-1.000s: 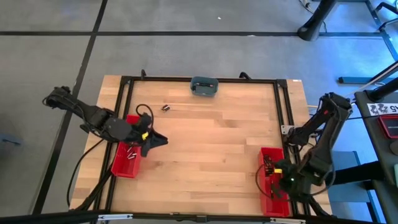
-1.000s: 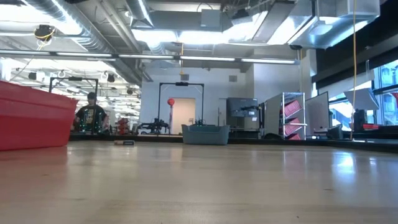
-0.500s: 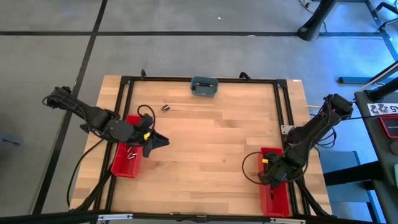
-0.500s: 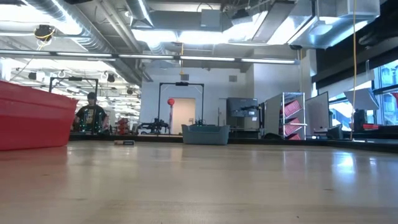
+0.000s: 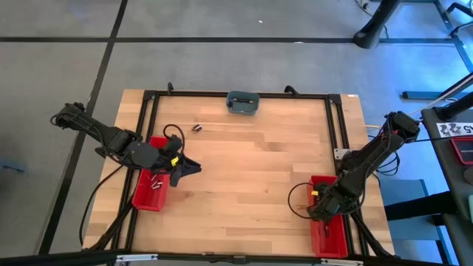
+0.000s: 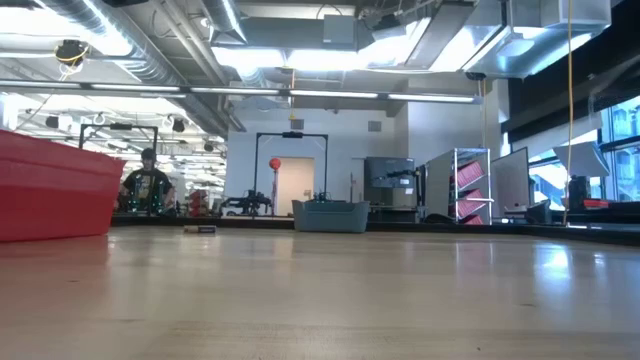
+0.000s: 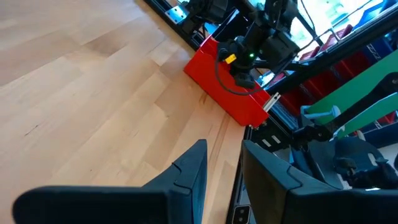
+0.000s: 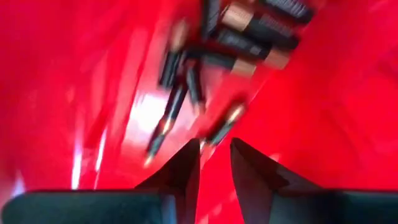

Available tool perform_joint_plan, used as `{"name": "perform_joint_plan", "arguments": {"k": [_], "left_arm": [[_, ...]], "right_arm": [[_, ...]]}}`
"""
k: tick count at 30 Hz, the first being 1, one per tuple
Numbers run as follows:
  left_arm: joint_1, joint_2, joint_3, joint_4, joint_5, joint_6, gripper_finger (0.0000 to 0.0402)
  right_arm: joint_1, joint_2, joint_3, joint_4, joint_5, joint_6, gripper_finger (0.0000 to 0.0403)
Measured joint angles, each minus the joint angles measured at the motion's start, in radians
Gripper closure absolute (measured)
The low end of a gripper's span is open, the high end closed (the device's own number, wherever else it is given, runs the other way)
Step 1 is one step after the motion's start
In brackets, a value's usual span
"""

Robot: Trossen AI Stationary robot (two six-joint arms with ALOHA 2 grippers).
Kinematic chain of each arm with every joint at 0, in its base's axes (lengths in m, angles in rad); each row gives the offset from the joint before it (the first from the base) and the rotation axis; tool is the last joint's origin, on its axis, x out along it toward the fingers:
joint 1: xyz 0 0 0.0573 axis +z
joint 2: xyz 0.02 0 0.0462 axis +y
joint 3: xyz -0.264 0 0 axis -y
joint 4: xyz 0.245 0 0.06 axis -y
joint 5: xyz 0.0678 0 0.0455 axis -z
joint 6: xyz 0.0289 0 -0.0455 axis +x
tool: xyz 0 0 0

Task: Sort batteries
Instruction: Put the small brown battery into the right red bin

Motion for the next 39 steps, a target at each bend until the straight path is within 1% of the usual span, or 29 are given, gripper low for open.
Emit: {"name": "perform_joint_plan", "arguments": {"k": [2, 6, 12, 14, 16, 18, 21, 23, 25, 28, 31, 34, 37, 39], "left_arm": [[0.001, 0.0, 0.0, 0.0, -0.001, 0.0, 0.0314], [0.005, 0.0, 0.0, 0.0, -0.001, 0.0, 0.0314], [0.005, 0.0, 0.0, 0.0, -0.003, 0.0, 0.0314], [0.005, 0.0, 0.0, 0.0, -0.013, 0.006, 0.0314], [0.006, 0.0, 0.0, -0.001, -0.042, 0.014, 0.0314], [0.013, 0.0, 0.0, -0.001, -0.073, 0.012, 0.0314], [0.029, 0.0, 0.0, -0.001, -0.092, 0.005, 0.0314], [0.041, 0.002, 0.0, -0.001, -0.095, 0.004, 0.0314], [0.054, 0.003, 0.0, -0.003, -0.096, -0.008, 0.0314], [0.089, 0.003, 0.0, -0.014, -0.096, -0.041, 0.0314], [0.138, 0.003, 0.0, -0.042, -0.096, -0.045, 0.0314], [0.221, 0.01, 0.0, -0.111, -0.095, -0.071, 0.0314], [0.327, 0.028, 0.0, -0.24, -0.098, -0.096, 0.0314], [0.408, 0.049, 0.0, -0.339, -0.097, -0.11, 0.0314]], "right_arm": [[0.0, -0.011, 0.021, -0.013, -0.023, -0.019, 0.0311], [0.0, -0.055, 0.098, -0.103, -0.048, -0.039, 0.0309], [0.0, -0.138, 0.253, -0.327, -0.044, -0.047, 0.0309], [0.0, -0.159, 0.299, -0.378, -0.015, -0.047, 0.0309], [0.0, -0.176, 0.339, -0.409, 0.073, -0.047, 0.0309], [-0.008, -0.191, 0.358, -0.412, 0.218, -0.053, 0.0309], [-0.062, -0.211, 0.36, -0.389, 0.456, -0.125, 0.0309], [-0.132, -0.219, 0.36, -0.35, 0.561, -0.241, 0.0309], [-0.229, -0.22, 0.36, -0.295, 0.599, -0.418, 0.0309], [-0.399, -0.219, 0.36, -0.222, 0.581, -0.742, 0.0309], [-0.566, -0.219, 0.36, -0.156, 0.539, -1.004, 0.0309], [-0.719, -0.219, 0.359, -0.11, 0.531, -1.213, 0.0309], [-0.853, -0.219, 0.359, -0.072, 0.538, -1.377, 0.0309], [-0.926, -0.21, 0.359, -0.044, 0.56, -1.457, 0.0309]]}}
